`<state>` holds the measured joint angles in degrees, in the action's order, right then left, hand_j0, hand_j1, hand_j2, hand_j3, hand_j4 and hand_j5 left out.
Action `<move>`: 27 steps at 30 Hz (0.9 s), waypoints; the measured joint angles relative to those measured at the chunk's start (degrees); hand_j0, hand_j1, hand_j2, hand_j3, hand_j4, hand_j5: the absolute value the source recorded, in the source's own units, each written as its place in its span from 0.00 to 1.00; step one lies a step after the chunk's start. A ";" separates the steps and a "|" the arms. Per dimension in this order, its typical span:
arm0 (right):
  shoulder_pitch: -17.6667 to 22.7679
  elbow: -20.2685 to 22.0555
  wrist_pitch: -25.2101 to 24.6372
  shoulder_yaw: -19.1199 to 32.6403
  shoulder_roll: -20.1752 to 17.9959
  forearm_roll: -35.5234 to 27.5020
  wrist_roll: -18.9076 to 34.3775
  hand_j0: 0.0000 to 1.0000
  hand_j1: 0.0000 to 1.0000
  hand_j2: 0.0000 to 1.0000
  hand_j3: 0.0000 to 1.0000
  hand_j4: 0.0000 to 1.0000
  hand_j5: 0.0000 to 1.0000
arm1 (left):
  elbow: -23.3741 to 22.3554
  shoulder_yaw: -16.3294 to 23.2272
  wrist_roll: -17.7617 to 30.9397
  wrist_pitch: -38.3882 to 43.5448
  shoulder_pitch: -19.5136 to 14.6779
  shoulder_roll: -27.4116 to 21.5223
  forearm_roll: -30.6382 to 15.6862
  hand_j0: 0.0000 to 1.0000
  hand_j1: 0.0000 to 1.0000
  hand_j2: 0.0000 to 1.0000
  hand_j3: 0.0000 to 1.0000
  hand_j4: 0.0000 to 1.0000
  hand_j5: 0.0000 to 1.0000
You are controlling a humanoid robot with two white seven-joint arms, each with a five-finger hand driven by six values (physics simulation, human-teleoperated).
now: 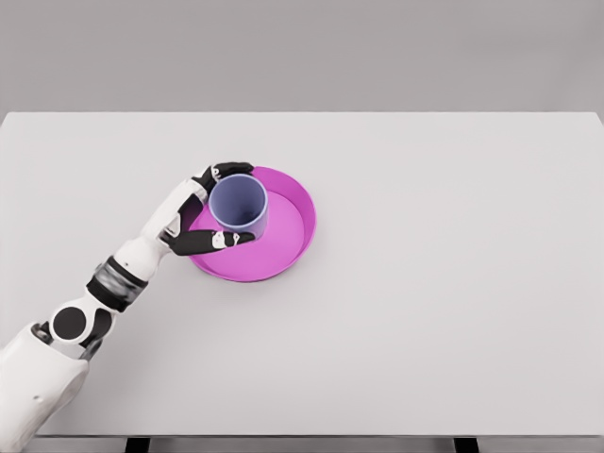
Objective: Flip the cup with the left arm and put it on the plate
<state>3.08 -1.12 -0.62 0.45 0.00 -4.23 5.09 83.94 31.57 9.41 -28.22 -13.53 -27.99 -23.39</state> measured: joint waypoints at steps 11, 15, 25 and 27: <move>0.00 0.00 0.00 0.00 0.00 0.00 0.00 1.00 1.00 1.00 1.00 1.00 1.00 | -1.46 0.06 0.00 0.58 0.09 0.77 0.01 0.84 0.84 0.84 0.84 0.84 0.84; 0.00 0.01 0.00 0.00 0.00 0.00 0.00 1.00 1.00 1.00 1.00 1.00 1.00 | -1.52 0.08 0.01 0.74 0.09 0.83 0.05 0.95 0.95 0.95 0.95 0.95 0.95; 0.00 0.00 0.00 0.00 0.00 0.00 0.00 1.00 1.00 1.00 1.00 1.00 1.00 | -1.42 0.03 0.03 0.79 0.26 0.75 0.03 1.00 1.00 1.00 1.00 1.00 1.00; 0.00 0.00 0.00 0.00 0.00 0.00 0.00 1.00 1.00 1.00 1.00 1.00 1.00 | -1.28 0.00 0.02 0.79 0.35 0.70 0.04 1.00 1.00 1.00 1.00 1.00 1.00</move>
<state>3.08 -1.12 -0.62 0.45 0.00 -4.23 5.09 82.66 31.56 9.43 -27.43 -13.18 -27.30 -23.36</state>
